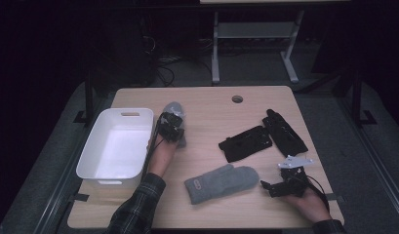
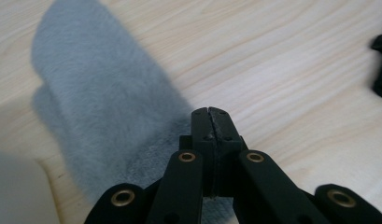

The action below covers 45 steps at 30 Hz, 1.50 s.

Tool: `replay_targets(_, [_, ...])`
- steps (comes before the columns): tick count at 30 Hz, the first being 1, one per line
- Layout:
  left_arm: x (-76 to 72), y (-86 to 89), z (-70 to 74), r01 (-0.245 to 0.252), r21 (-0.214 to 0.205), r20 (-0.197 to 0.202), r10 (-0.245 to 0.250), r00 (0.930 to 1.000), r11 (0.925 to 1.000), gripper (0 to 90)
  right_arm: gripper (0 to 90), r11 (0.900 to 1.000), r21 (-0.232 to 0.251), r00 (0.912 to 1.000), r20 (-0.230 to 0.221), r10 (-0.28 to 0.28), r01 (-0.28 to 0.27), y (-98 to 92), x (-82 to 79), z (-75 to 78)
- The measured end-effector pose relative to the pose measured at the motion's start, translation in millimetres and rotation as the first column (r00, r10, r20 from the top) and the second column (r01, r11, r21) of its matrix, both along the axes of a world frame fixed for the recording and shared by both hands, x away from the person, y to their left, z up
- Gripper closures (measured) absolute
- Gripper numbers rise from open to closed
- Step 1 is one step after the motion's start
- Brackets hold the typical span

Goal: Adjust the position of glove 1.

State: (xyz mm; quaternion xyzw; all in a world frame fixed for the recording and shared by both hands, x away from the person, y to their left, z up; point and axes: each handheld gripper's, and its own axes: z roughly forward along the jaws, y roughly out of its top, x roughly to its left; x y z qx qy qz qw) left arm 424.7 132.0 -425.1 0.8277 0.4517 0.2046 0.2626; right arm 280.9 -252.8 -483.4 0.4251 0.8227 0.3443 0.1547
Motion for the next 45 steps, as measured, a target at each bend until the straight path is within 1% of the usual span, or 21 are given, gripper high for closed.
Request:
replay_targets(2, [1.4,-0.4,-3.6,-0.008,0.025,-0.002,0.008,1.0000,0.9997,89.3,0.0,1.0000,0.000,1.0000,0.001,0.001,-0.001,-0.1,0.1,0.0])
replay_targets(4, [3.3,-0.2,-8.9,-0.010,0.026,-0.014,0.010,0.9998,0.9996,89.3,0.0,1.0000,0.000,1.0000,0.001,0.001,-0.001,0.0,0.0,0.0])
replay_targets(6, [4.5,-0.6,-14.4,-0.003,0.016,-0.031,0.003,0.9995,0.9999,89.3,0.0,1.0000,-0.001,1.0000,0.001,0.001,-0.001,0.0,0.0,0.0])
replay_targets(8, [4.4,-2.7,-18.0,0.003,0.009,-0.032,-0.002,0.9995,1.0000,89.4,0.0,1.0000,0.000,1.0000,0.000,0.001,-0.001,0.0,-0.1,0.0])
replay_targets(11, [3.6,-6.5,-19.3,0.026,0.008,-0.040,-0.025,0.9989,0.9996,89.5,0.0,1.0000,-0.001,1.0000,0.001,0.002,-0.002,0.0,0.0,0.0])
replay_targets(15, [-1.3,-13.3,-20.0,0.065,-0.025,-0.053,-0.066,0.9964,0.9976,89.5,0.0,1.0000,0.000,1.0000,0.000,0.001,-0.001,0.0,0.0,0.0])
replay_targets(17, [-4.9,-18.0,-21.1,0.082,-0.052,-0.047,-0.084,0.9953,0.9953,89.5,0.0,1.0000,0.000,1.0000,0.000,0.001,-0.001,0.0,-0.1,0.0])
replay_targets(21, [-12.4,-26.9,-21.0,0.122,-0.076,-0.060,-0.126,0.9902,0.9897,89.5,0.0,1.0000,-0.001,1.0000,0.001,0.001,-0.001,0.0,0.0,0.0])
replay_targets(23, [-15.3,-30.1,-20.1,0.147,-0.087,-0.071,-0.153,0.9856,0.9853,89.5,0.0,1.0000,0.000,1.0000,0.000,0.001,-0.001,0.0,-0.1,0.0])
replay_targets(25, [-17.7,-31.6,-17.5,0.166,-0.119,-0.082,-0.176,0.9809,0.9789,89.4,0.0,1.0000,-0.001,1.0000,0.001,0.002,-0.002,0.0,0.0,0.0])
replay_targets(26, [-18.6,-31.8,-15.0,0.182,-0.133,-0.074,-0.193,0.9784,0.9743,89.4,0.0,1.0000,-0.001,1.0000,0.001,0.002,-0.002,0.0,0.0,0.0])
replay_targets(27, [-18.8,-32.7,-12.6,0.187,-0.140,-0.070,-0.198,0.9777,0.9724,89.4,0.0,1.0000,-0.001,1.0000,0.001,0.002,-0.002,0.0,0.0,0.0])
replay_targets(28, [-18.4,-33.9,-9.8,0.189,-0.136,-0.064,-0.199,0.9779,0.9724,89.4,0.0,1.0000,-0.001,1.0000,0.001,0.002,-0.002,0.0,0.1,0.0])
replay_targets(29, [-16.4,-34.5,-6.7,0.195,-0.134,-0.053,-0.203,0.9777,0.9717,89.4,0.0,1.0000,-0.001,1.0000,0.001,0.002,-0.002,0.0,0.0,0.0])
replay_targets(32, [-5.4,-33.1,3.5,0.186,-0.131,-0.033,-0.192,0.9808,0.9738,89.4,0.0,1.0000,-0.001,1.0000,0.001,0.002,-0.002,0.0,0.1,0.0])
replay_targets(36, [14.8,-28.4,12.5,0.156,-0.120,-0.011,-0.159,0.9873,0.9805,89.4,0.0,1.0000,-0.001,1.0000,0.001,0.002,-0.002,0.0,0.0,0.0])
replay_targets(37, [14.8,-28.4,12.5,0.156,-0.120,-0.011,-0.159,0.9873,0.9805,89.4,0.0,1.0000,-0.001,1.0000,0.001,0.002,-0.002,0.0,0.0,0.0])
replay_targets(38, [25.2,-25.4,14.1,0.139,-0.109,-0.012,-0.141,0.9899,0.9843,89.4,0.0,1.0000,0.000,1.0000,0.001,0.002,-0.002,0.0,0.1,0.0])
replay_targets(40, [36.0,-23.8,12.1,0.120,-0.114,-0.013,-0.122,0.9925,0.9862,89.4,0.0,1.0000,0.000,1.0000,0.000,0.001,-0.001,0.0,0.0,0.0])
replay_targets(41, [41.0,-23.3,10.4,0.109,-0.098,-0.014,-0.111,0.9937,0.9892,89.4,0.0,1.0000,-0.001,1.0000,0.001,0.002,-0.002,0.0,0.1,0.0])
replay_targets(45, [59.1,-21.1,-0.4,0.067,-0.079,-0.030,-0.069,0.9971,0.9947,89.4,0.0,1.0000,-0.001,1.0000,0.001,0.002,-0.002,0.0,0.0,0.0])
